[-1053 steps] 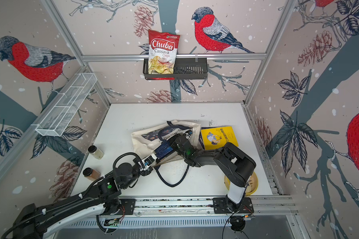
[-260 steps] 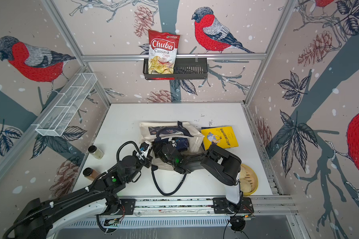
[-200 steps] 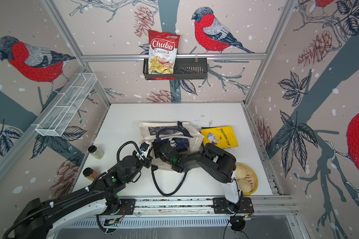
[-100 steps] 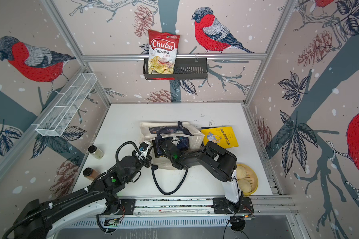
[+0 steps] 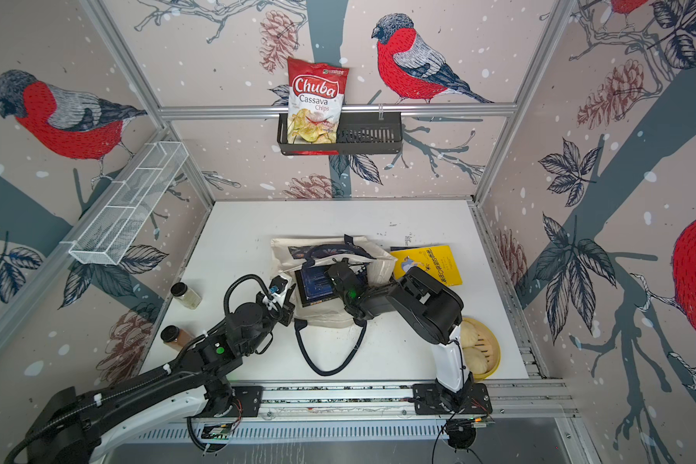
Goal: Take out the books from the canvas bag
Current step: Pick up the book from the canvas bag.
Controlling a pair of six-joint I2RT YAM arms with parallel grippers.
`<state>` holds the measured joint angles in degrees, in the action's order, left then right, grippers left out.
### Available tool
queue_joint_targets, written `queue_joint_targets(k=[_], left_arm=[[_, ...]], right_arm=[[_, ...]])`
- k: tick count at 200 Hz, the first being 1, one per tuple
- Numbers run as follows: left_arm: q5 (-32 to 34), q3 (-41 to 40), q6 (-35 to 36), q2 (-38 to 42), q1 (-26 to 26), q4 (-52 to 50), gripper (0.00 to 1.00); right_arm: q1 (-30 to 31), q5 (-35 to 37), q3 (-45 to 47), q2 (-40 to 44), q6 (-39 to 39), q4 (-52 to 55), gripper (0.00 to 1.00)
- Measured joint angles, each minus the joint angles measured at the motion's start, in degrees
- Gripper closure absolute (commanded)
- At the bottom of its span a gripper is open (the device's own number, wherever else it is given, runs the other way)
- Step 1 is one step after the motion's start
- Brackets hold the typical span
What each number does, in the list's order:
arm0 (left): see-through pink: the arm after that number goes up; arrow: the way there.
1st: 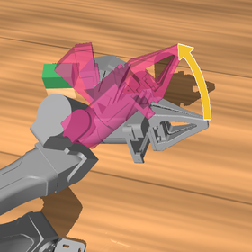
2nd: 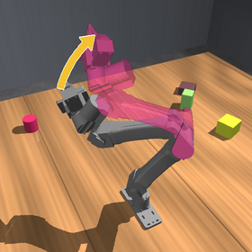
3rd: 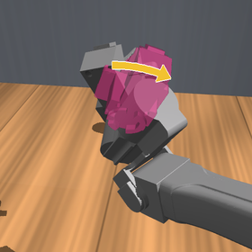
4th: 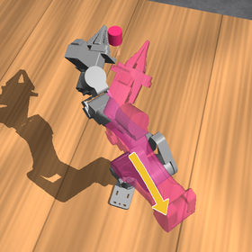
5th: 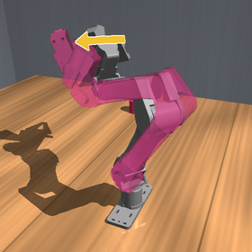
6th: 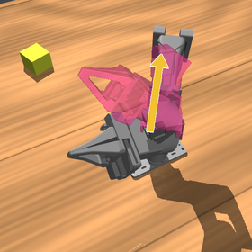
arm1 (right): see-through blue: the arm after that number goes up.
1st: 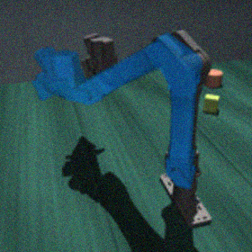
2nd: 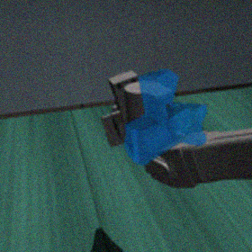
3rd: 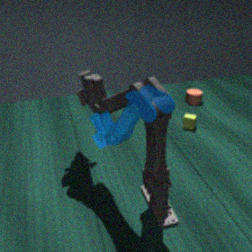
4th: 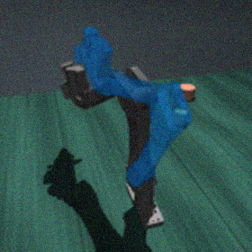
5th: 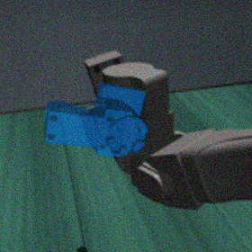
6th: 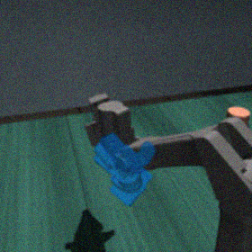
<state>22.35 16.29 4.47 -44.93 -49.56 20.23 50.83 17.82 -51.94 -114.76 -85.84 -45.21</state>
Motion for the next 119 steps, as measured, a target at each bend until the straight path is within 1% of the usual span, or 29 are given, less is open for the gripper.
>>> queue_joint_targets(k=[22,30,32,45,53,67,97,119], left_arm=[[0.0,0.0,0.0,0.0,0.0,0.0,1.0],[0.0,0.0,0.0,0.1,0.0,0.0,1.0],[0.0,0.0,0.0,0.1,0.0,0.0,1.0],[0.0,0.0,0.0,0.1,0.0,0.0,1.0],[-0.2,0.0,0.0,0.1,0.0,0.0,1.0],[-0.5,0.0,0.0,0.1,0.0,0.0,1.0],[-0.9,-0.1,0.0,0.3,0.0,-0.1,1.0],[-0.7,-0.1,0.0,0.7,-0.1,0.1,1.0]], right_arm=[[-1.5,-0.5,0.1,-0.3,0.7,-1.0,0.65],[-1.7,-0.5,0.1,-0.3,1.3,-1.0,0.69],[-1.7,-0.5,0.1,-0.4,1.6,-1.0,0.71],[-2.0,-0.5,0.1,-0.5,2.4,-1.0,0.75],[-2.3,-0.6,-0.2,-0.9,3.1,-0.8,0.82],[-2.8,-1.2,-0.6,-1.5,3.5,-1.0,1.0],[-2.9,-2.9,-0.1,-1.2,3.9,-1.4,1.0],[-1.1,-3.5,3.1,3.1,5.2,0.1,1.0]])
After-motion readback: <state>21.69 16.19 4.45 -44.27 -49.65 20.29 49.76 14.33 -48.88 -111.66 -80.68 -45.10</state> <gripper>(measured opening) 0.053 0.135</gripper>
